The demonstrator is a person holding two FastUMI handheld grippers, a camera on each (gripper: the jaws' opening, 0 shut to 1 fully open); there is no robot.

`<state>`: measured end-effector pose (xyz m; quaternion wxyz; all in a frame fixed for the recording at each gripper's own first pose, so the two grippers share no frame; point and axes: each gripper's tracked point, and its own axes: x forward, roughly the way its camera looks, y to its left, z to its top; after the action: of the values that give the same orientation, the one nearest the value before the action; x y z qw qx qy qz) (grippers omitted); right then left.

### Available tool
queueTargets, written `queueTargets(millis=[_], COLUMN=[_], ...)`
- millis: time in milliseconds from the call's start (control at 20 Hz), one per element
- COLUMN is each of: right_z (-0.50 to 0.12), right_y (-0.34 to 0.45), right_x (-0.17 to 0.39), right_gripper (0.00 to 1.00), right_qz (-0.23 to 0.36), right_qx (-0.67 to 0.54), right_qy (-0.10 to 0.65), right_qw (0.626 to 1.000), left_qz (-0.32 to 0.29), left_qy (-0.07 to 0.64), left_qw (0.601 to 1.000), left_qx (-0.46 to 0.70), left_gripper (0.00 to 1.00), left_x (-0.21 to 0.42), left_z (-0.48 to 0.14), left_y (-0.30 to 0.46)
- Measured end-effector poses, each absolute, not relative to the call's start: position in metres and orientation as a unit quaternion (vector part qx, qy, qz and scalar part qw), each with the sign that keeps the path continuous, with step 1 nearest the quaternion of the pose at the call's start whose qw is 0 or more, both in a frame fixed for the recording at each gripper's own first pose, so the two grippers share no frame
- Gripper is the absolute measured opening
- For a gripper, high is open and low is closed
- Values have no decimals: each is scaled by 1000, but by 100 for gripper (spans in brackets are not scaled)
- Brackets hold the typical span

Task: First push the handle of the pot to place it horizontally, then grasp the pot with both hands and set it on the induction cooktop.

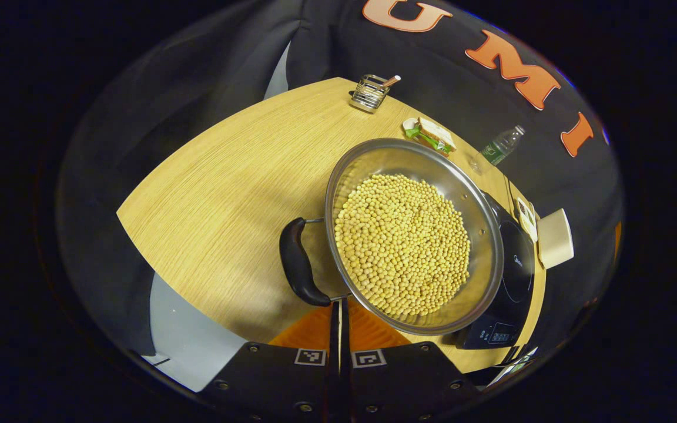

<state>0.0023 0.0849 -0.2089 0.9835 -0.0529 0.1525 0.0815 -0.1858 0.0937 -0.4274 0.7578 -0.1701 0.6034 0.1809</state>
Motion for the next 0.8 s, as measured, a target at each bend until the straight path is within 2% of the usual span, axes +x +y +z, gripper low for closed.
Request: queueTargets(millis=[450,800], right_z=[-265,-322], right_y=[123,179], right_x=[-1,-23], right_gripper=[94,93], right_qz=[111,157], right_qx=[-20,18], right_qy=[234,322], right_qw=[966,933], left_qz=[190,195], left_qy=[589,573], left_qw=[775,792], left_qx=[-123,-87], left_gripper=[1,3], left_x=[-163,-139], left_z=[-431,-436], left_y=[136,166])
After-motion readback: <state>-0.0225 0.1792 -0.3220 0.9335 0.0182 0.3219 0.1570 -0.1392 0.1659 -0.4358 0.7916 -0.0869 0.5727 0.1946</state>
